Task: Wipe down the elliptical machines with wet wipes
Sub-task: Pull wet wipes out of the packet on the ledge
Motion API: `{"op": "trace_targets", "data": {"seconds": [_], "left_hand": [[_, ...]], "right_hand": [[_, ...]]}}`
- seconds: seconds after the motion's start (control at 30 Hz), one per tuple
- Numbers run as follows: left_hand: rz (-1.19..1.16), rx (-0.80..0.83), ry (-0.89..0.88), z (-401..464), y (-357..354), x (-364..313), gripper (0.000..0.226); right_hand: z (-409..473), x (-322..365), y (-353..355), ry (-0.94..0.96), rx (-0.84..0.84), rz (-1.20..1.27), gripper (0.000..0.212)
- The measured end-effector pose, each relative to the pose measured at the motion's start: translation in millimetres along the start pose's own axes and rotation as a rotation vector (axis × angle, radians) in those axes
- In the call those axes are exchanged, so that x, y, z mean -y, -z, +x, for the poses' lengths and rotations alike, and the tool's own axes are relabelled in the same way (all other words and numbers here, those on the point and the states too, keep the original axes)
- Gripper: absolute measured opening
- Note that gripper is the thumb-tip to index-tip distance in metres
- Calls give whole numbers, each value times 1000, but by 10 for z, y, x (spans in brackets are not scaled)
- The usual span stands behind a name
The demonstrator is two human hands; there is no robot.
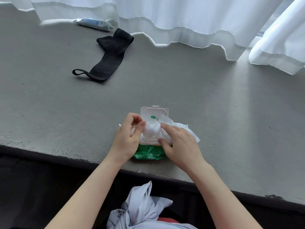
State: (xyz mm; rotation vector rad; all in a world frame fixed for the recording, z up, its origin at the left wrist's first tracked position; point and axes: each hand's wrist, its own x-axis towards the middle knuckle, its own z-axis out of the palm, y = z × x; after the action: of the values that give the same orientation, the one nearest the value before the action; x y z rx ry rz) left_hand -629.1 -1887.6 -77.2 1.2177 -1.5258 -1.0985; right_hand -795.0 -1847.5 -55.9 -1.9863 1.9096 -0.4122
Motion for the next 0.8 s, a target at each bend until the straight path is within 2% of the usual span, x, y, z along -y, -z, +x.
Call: {"op": "trace_targets", "data": {"seconds": [0.07, 0.17, 0.23, 0.33, 0.43, 0.5, 0.57, 0.63, 0.73, 0.8], "left_hand": [[79, 87, 15, -6, 32, 37, 15], [74, 81, 31, -46, 42, 84, 22], [43, 49, 34, -53, 31, 79, 24], [29, 18, 35, -25, 9, 48, 23], [78, 68, 33, -14, 35, 56, 17], [173, 123, -23, -23, 60, 79, 10], [331, 147, -138, -31, 44, 109, 20], [463, 148, -183, -34, -23, 123, 21], [556, 122, -151, -20, -132, 107, 19], [580, 118, -89, 8, -165, 84, 22]], "right_hand": [[18, 21, 17, -22, 6, 7, 50], [46, 55, 59, -24, 4, 105, 56], [52, 73, 59, 29, -10, 149, 44], [55, 58, 30, 61, -70, 149, 12], [61, -14, 37, -31, -133, 199, 5], [67, -69, 81, -114, -204, 291, 6], [76, -119, 143, -183, -264, 378, 7], [81, -165, 197, -218, -297, 418, 13], [59, -204, 242, -206, -274, 404, 38], [37, -207, 231, -170, -264, 340, 46]]}}
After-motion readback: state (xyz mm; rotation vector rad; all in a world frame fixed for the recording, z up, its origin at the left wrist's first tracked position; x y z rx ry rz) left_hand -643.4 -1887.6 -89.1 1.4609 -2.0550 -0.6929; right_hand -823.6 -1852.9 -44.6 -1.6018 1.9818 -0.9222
